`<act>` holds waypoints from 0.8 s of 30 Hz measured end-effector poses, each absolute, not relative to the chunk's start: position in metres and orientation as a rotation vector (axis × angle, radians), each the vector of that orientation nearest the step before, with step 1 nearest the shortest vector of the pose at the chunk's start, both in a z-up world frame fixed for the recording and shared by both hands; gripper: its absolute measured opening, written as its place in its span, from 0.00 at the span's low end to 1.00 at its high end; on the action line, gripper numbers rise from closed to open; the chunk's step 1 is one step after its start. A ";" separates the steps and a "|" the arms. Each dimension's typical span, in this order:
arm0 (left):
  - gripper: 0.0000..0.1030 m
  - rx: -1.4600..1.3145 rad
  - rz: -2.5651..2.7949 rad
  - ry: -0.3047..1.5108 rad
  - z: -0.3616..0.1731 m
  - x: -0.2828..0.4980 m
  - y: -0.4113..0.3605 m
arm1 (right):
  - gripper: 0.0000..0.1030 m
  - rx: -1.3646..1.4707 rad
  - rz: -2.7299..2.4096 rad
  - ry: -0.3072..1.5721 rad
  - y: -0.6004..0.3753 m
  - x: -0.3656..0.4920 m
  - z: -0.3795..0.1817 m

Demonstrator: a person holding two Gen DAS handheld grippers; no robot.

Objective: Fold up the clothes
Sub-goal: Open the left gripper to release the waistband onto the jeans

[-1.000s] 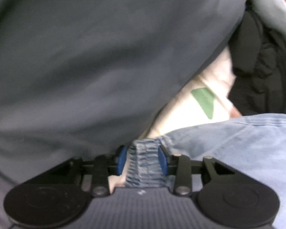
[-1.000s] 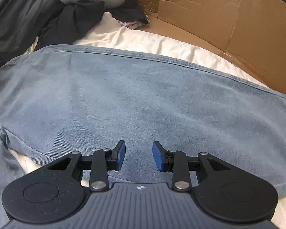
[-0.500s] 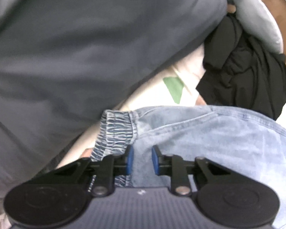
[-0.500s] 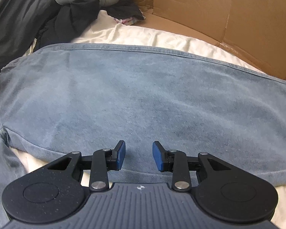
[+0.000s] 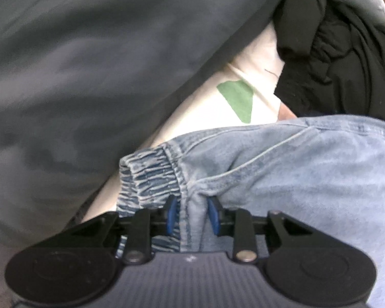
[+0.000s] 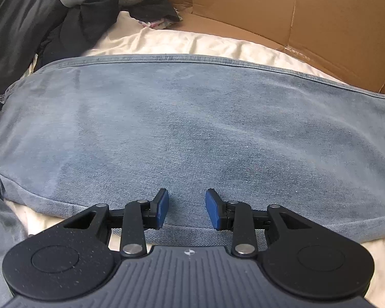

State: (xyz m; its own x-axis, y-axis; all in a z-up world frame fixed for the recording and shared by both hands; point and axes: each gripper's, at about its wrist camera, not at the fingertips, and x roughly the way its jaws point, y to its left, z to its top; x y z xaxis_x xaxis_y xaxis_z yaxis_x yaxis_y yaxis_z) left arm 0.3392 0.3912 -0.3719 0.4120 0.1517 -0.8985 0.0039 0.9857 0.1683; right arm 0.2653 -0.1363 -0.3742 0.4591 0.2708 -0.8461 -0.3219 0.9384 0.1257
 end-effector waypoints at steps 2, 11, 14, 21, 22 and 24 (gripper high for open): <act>0.30 0.195 0.096 1.154 -0.370 0.340 0.387 | 0.39 -0.051 0.363 1.031 -0.136 0.265 -0.374; 0.19 0.108 0.084 1.142 -0.324 0.329 0.382 | 0.41 -0.030 0.348 1.019 -0.139 0.261 -0.375; 0.15 0.046 0.033 1.156 -0.324 0.330 0.376 | 0.45 -0.037 0.351 1.014 -0.136 0.261 -0.376; 0.18 0.070 0.012 1.227 -0.369 0.329 0.357 | 0.46 -0.033 0.357 1.011 -0.138 0.259 -0.375; 0.18 0.070 0.019 1.215 -0.370 0.329 0.356 | 0.46 -0.033 0.358 1.011 -0.138 0.259 -0.375; 0.18 0.048 0.039 1.187 -0.367 0.332 0.359 | 0.46 -0.036 0.358 1.010 -0.138 0.258 -0.375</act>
